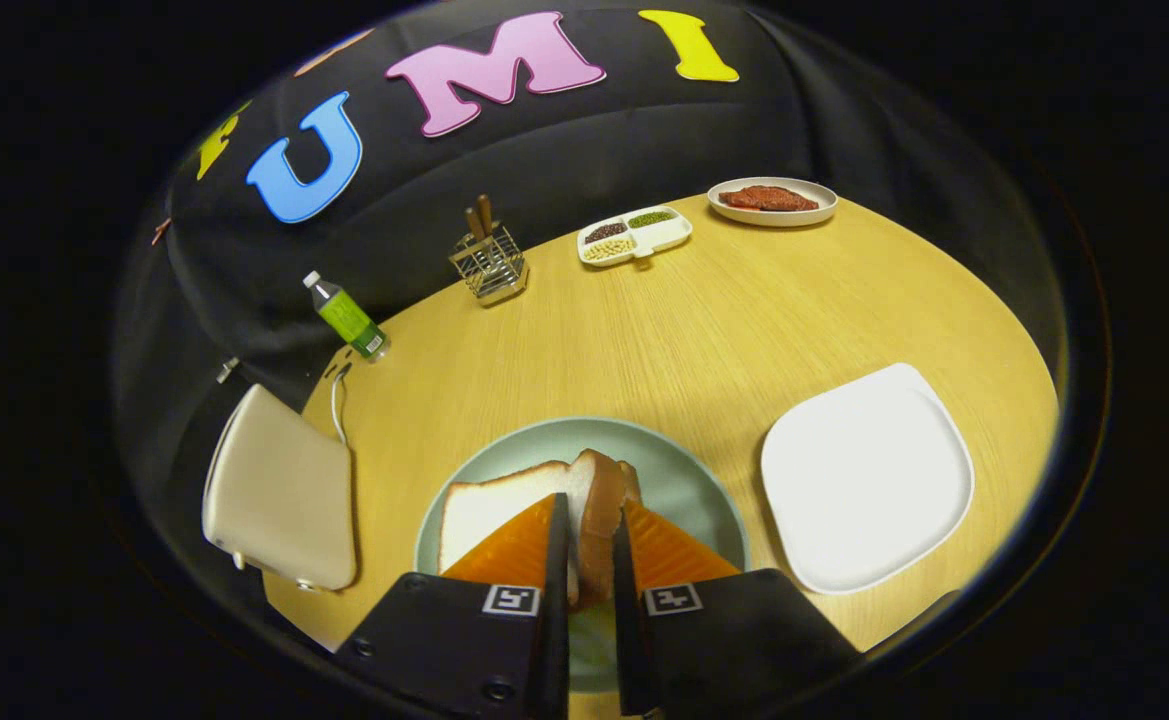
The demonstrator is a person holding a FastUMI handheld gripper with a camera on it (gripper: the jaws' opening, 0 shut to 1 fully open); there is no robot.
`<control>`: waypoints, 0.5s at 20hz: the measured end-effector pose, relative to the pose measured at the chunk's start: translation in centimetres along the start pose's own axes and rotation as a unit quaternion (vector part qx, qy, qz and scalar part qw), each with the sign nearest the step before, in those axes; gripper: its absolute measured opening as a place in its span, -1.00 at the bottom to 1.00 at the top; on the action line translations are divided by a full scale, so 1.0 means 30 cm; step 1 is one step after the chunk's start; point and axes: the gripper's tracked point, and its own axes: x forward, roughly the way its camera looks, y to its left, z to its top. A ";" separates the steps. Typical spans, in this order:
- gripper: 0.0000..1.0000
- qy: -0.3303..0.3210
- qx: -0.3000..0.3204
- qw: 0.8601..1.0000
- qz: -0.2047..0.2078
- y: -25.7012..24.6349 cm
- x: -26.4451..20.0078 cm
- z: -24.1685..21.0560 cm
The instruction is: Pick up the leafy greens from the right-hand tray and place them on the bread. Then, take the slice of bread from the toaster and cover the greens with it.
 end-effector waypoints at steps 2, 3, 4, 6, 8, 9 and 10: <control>-0.21 -0.002 -0.027 0.999 -0.035 -0.057 0.003 -0.002; 0.00 -0.006 -0.036 0.999 -0.033 -0.056 -0.007 0.004; 0.18 -0.007 -0.046 0.998 -0.043 -0.060 -0.007 0.010; 0.54 -0.016 -0.062 0.997 -0.047 -0.063 -0.021 0.033; 0.81 -0.021 -0.079 0.995 -0.051 -0.068 -0.033 0.049; 0.89 -0.026 -0.084 0.995 -0.053 -0.071 -0.047 0.065; 0.94 -0.033 -0.083 0.995 -0.051 -0.069 -0.058 0.081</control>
